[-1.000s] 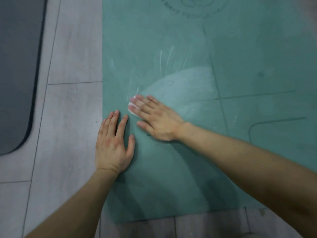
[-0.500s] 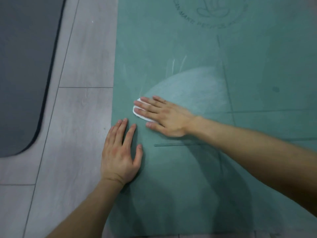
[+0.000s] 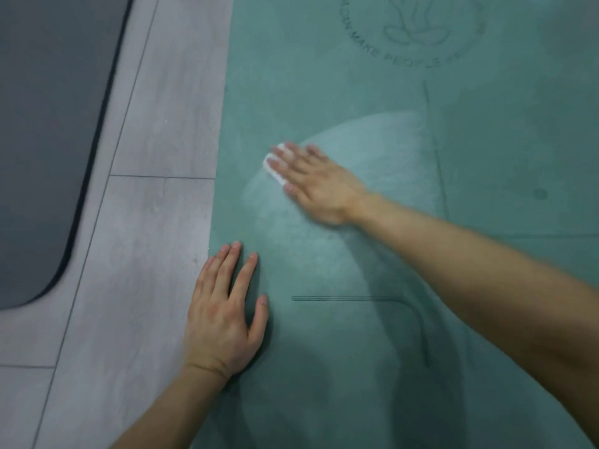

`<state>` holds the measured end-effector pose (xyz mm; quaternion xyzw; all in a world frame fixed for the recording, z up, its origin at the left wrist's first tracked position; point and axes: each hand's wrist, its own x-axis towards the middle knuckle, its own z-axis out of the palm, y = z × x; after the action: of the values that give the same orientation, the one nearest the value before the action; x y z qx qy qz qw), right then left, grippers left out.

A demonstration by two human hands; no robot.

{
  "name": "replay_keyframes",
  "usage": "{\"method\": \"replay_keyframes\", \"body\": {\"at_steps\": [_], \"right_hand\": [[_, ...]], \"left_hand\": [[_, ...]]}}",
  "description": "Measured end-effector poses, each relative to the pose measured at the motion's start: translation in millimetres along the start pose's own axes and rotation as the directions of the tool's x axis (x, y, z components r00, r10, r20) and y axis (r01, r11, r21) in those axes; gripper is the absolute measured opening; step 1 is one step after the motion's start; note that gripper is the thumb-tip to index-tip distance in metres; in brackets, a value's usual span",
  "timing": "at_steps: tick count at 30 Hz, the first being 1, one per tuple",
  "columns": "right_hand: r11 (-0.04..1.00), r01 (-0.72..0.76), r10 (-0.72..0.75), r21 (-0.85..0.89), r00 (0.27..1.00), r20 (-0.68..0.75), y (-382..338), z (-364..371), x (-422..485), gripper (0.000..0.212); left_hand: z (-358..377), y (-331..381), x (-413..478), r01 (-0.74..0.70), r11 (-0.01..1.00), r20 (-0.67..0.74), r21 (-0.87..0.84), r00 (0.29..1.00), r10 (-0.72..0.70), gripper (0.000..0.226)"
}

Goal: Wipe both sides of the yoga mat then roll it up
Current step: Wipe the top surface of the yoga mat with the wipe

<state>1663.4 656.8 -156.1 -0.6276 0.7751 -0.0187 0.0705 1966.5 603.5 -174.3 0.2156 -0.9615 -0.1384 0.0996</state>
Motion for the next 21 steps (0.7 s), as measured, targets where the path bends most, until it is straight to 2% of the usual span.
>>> {"method": "replay_keyframes", "body": {"at_steps": [1,2,3,4,5,6,8,9,10,11,12,13,15,17,18,19,20,21], "right_hand": [[0.976,-0.218,0.218,0.012,0.975,-0.043,36,-4,2,0.071],[0.884,-0.467,0.468,0.029,0.881,-0.064,71,-8,0,0.076],[0.756,-0.653,0.655,0.052,0.752,-0.072,96,-11,-2,0.076],[0.665,-0.742,0.747,0.079,0.661,-0.080,104,-12,1,0.073],[0.648,-0.756,0.762,0.092,0.642,-0.083,93,-12,8,0.070],[0.712,-0.696,0.702,0.092,0.704,-0.103,65,-10,19,0.068],[0.930,-0.365,0.369,0.055,0.923,-0.112,-8,-2,42,0.063],[0.988,-0.153,0.155,0.028,0.985,-0.078,-47,3,52,0.062],[1.000,0.021,-0.021,0.009,0.999,-0.035,-78,8,57,0.060],[0.992,0.126,-0.126,-0.004,0.992,0.000,-98,9,59,0.059],[0.988,0.155,-0.154,-0.016,0.988,0.018,-100,8,58,0.058],[0.994,0.105,-0.105,-0.018,0.994,0.010,-90,9,56,0.058],[0.978,-0.207,0.207,0.010,0.977,-0.052,-47,7,47,0.060],[0.819,-0.568,0.574,0.080,0.812,-0.108,0,1,23,0.063],[0.733,-0.670,0.680,0.117,0.726,-0.103,12,0,11,0.065],[0.675,-0.724,0.737,0.144,0.670,-0.085,11,1,4,0.066],[0.673,-0.725,0.739,0.147,0.669,-0.087,-3,4,2,0.067],[0.734,-0.666,0.678,0.131,0.728,-0.097,-26,6,1,0.066]], "left_hand": [[0,0,-1,0.003,1.000,0.000,-0.003,1.000,-0.003,0.066],[-1,1,-1,0.004,1.000,-0.003,-0.007,1.000,-0.004,0.066],[-1,2,-1,0.002,1.000,-0.006,-0.010,1.000,-0.002,0.067],[-1,1,0,-0.002,1.000,-0.006,-0.008,1.000,0.002,0.067],[0,1,0,-0.003,1.000,0.000,-0.001,1.000,0.003,0.068],[-1,1,0,-0.003,1.000,0.010,0.009,1.000,0.003,0.068],[-2,4,-1,0.000,1.000,0.021,0.030,1.000,-0.001,0.068],[-4,5,-1,0.001,0.999,0.027,0.034,1.000,-0.002,0.068],[-4,5,0,0.000,0.999,0.033,0.035,0.999,-0.001,0.068],[-4,4,0,0.001,0.999,0.037,0.036,0.999,-0.002,0.067],[-4,3,0,0.003,0.999,0.039,0.036,0.999,-0.004,0.067],[-3,3,0,0.005,0.999,0.041,0.035,0.999,-0.006,0.067],[-2,3,-1,0.003,1.000,0.049,0.030,0.999,-0.004,0.068],[-1,3,-1,-0.003,1.000,0.048,0.004,0.999,0.003,0.068],[-1,3,0,-0.005,1.000,0.046,-0.002,0.999,0.005,0.068],[-2,2,1,-0.007,1.000,0.046,-0.001,0.999,0.007,0.067],[-4,2,0,-0.008,1.000,0.053,0.003,0.999,0.007,0.067],[-6,4,-1,-0.009,1.000,0.063,0.009,0.998,0.009,0.067]]}}
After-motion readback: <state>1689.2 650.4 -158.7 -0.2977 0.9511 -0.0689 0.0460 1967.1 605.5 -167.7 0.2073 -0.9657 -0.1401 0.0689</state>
